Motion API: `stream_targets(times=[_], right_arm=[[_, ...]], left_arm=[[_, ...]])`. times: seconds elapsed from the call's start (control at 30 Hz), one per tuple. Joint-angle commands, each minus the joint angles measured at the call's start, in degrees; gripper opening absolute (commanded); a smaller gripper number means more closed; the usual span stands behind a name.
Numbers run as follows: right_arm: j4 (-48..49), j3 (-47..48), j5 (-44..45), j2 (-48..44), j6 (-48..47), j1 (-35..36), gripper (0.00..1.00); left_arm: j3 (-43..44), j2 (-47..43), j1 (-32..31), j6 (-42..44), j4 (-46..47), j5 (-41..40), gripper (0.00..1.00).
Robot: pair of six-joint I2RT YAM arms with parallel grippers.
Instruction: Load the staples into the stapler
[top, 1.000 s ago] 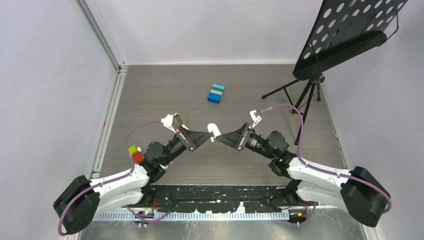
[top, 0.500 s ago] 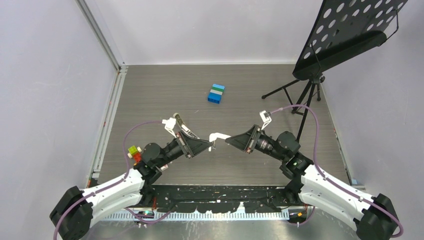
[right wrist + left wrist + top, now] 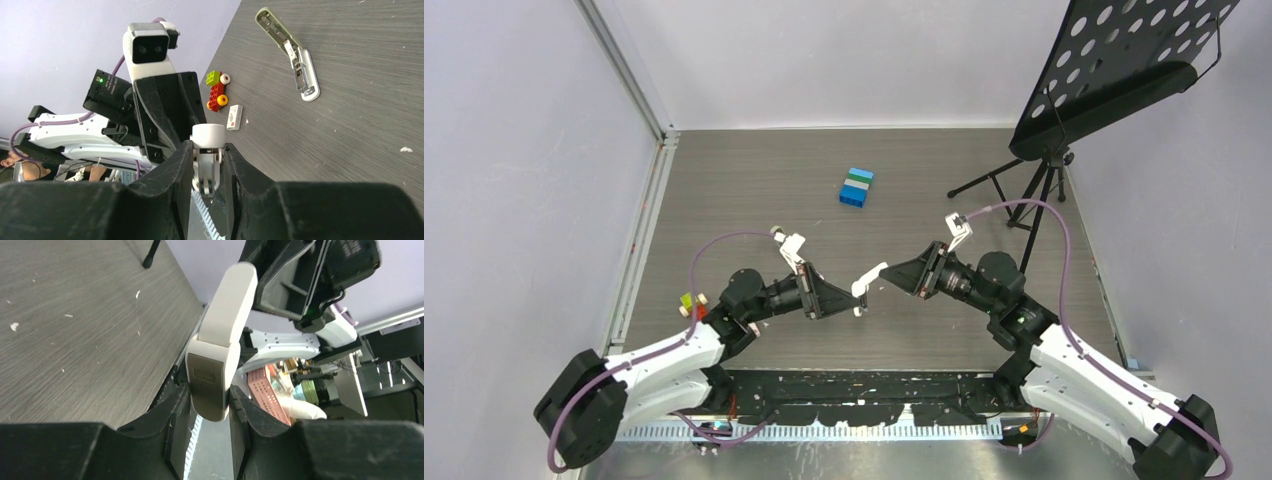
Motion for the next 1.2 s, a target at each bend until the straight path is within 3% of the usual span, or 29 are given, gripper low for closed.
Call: stream_targets(times=[0.0, 0.6, 0.87, 1.17], right_arm=[[4.00, 4.72, -1.04, 3.60, -0.55, -0.31, 0.00], [2.77, 8.77, -5.26, 12.38, -2.38, -0.29, 0.02], [-2.45, 8.51, -2.48, 9.44, -3.84, -0.31, 0.19], [-13.65, 9.01, 3.98, 4.74, -8.06, 0.32, 0.44]], left_arm=[[3.54, 5.40, -0.42, 1.67, 3.71, 8.63, 0.00], [5.13, 10.22, -2.14, 1.96, 6.00, 7.06, 0.00], [1.26, 8.69, -2.13, -0.88, 8.23, -4.77, 0.00], [0.68, 9.66, -2.13, -2.78, 8.34, -9.04, 0.00]])
